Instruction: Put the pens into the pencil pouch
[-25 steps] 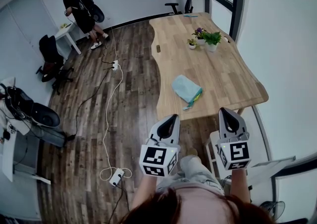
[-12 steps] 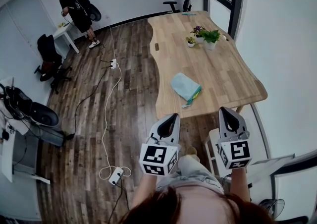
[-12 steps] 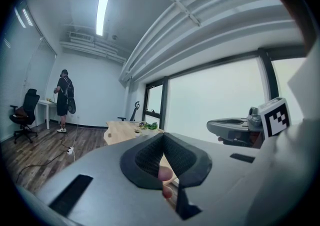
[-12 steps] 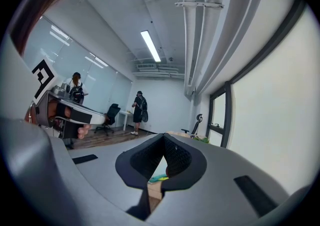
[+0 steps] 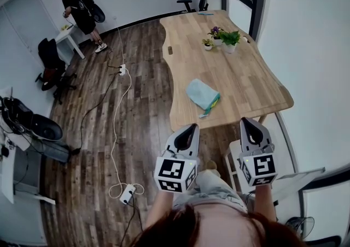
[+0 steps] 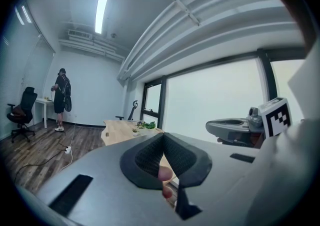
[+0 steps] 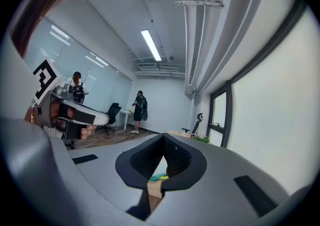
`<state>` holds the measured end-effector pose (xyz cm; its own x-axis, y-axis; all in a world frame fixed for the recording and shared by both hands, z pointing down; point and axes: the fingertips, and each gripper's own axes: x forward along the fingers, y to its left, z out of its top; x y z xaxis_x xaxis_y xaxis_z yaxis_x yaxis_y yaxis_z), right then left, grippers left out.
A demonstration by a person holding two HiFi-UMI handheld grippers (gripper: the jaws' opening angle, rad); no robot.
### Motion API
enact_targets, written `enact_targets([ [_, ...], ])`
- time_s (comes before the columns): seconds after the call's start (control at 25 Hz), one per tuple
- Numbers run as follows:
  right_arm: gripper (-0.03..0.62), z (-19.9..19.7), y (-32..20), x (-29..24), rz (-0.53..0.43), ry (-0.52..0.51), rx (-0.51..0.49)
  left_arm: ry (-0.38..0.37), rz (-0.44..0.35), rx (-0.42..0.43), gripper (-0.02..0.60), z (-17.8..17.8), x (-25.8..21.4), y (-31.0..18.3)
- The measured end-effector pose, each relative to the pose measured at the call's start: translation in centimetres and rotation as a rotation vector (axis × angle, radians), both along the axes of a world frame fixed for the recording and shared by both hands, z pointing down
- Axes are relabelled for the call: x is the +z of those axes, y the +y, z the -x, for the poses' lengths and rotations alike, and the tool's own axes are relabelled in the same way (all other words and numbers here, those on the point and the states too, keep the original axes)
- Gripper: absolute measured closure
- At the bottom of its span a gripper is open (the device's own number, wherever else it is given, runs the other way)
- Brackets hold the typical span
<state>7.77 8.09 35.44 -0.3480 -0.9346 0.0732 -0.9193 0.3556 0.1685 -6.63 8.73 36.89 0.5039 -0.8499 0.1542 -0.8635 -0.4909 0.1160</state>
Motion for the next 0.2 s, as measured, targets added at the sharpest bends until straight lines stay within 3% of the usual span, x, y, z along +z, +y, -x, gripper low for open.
enact_targets([
  [0.2, 0.594, -0.06, -0.49, 0.09, 0.002, -0.003, -0.001, -0.003, 0.005, 0.005, 0.578, -0.23, 0.23, -0.47],
])
